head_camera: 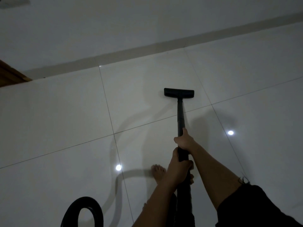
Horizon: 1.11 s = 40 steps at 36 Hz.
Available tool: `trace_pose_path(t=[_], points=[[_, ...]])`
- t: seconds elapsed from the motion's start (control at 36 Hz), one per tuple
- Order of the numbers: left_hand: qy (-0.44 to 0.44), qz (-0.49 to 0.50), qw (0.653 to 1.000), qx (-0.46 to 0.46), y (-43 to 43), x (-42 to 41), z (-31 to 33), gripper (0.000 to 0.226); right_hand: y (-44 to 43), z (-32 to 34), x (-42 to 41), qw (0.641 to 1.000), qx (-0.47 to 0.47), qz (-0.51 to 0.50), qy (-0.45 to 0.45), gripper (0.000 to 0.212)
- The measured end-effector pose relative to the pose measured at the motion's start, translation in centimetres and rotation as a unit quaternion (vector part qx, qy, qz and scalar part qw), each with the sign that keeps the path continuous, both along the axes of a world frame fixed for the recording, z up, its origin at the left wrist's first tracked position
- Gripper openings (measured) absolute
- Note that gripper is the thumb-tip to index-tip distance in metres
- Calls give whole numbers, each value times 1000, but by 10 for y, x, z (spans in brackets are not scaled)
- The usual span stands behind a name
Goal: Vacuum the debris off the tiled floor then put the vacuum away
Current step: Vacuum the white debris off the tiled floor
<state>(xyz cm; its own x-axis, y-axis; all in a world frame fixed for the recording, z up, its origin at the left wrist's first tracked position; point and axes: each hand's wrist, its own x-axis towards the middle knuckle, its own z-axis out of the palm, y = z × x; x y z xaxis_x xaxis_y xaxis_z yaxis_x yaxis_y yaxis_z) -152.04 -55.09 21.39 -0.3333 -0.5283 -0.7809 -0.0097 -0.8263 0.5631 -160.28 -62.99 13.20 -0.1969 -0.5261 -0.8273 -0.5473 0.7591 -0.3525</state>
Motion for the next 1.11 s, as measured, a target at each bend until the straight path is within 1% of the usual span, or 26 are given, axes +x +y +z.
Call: trace_pose_path(t=[0.14, 0.31, 0.44, 0.58, 0.69, 0.78, 1.11], points=[[-1, 0, 1000, -3, 23, -6, 7, 45, 25, 2, -8, 1000, -1, -4, -1, 76], [-7, -15, 1000, -5, 55, -11, 7, 53, 57, 6, -14, 1000, -5, -13, -6, 71], [9, -16, 1000, 0, 79, -16, 15, 45, 83, 11, -21, 1000, 2, -17, -6, 69], [12, -17, 1000, 12, 105, -26, 15, 46, 109, 15, -29, 1000, 12, -15, 1, 75], [15, -22, 1000, 7, 125, -32, 15, 44, 130, 15, -35, 1000, 20, -12, 4, 73], [5, -25, 1000, 3, 141, -36, 18, 44, 145, 16, -38, 1000, 25, -9, 0, 76], [0, 16, 999, 30, 189, -33, 29, 45, 192, 20, -28, 999, 38, 21, -6, 76]])
